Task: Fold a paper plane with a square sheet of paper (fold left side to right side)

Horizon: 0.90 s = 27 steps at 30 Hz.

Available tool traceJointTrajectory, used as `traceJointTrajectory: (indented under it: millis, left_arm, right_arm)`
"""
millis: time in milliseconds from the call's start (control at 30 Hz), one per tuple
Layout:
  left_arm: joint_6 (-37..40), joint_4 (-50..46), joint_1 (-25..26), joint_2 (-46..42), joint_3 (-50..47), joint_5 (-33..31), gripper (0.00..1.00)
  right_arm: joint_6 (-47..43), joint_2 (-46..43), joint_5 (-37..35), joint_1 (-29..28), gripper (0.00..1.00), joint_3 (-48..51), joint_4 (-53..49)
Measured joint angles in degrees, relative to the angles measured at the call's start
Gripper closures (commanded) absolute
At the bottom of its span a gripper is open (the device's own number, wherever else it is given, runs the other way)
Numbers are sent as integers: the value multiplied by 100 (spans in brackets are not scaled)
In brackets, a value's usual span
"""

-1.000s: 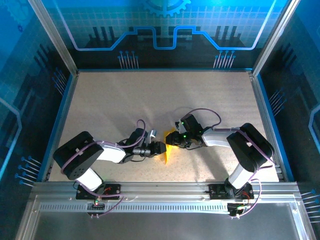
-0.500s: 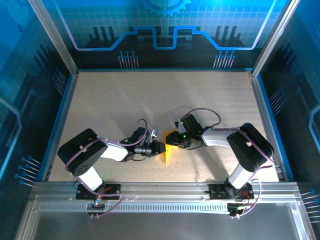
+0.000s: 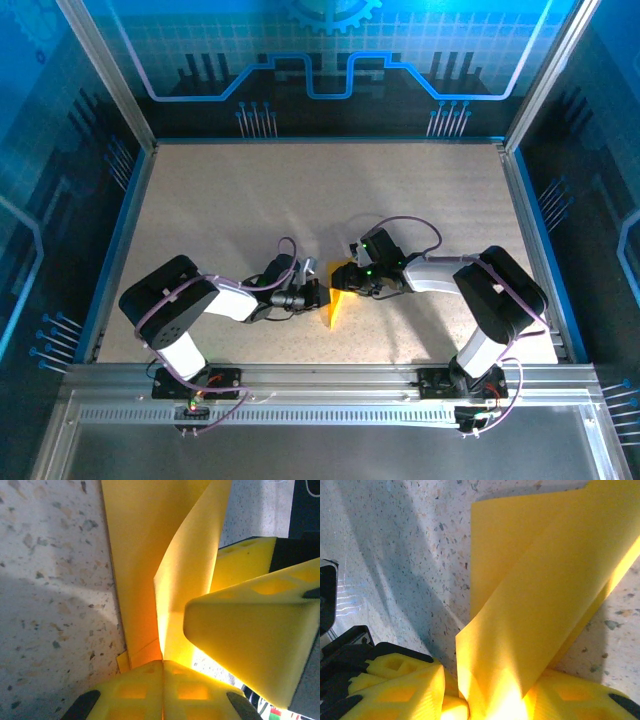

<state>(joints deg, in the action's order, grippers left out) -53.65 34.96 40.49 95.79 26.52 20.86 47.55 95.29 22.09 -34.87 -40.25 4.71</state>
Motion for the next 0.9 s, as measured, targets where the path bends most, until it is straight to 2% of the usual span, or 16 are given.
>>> traceJointTrajectory:
  millis: [333,900]
  left_arm:
    - [2,-24,0,0,-11,-66,99]
    - [4,-17,0,-7,-81,-155,100]
  right_arm:
    - [0,0,-4,-4,54,0,-2]
    - [2,26,4,-7,54,-50,-63]
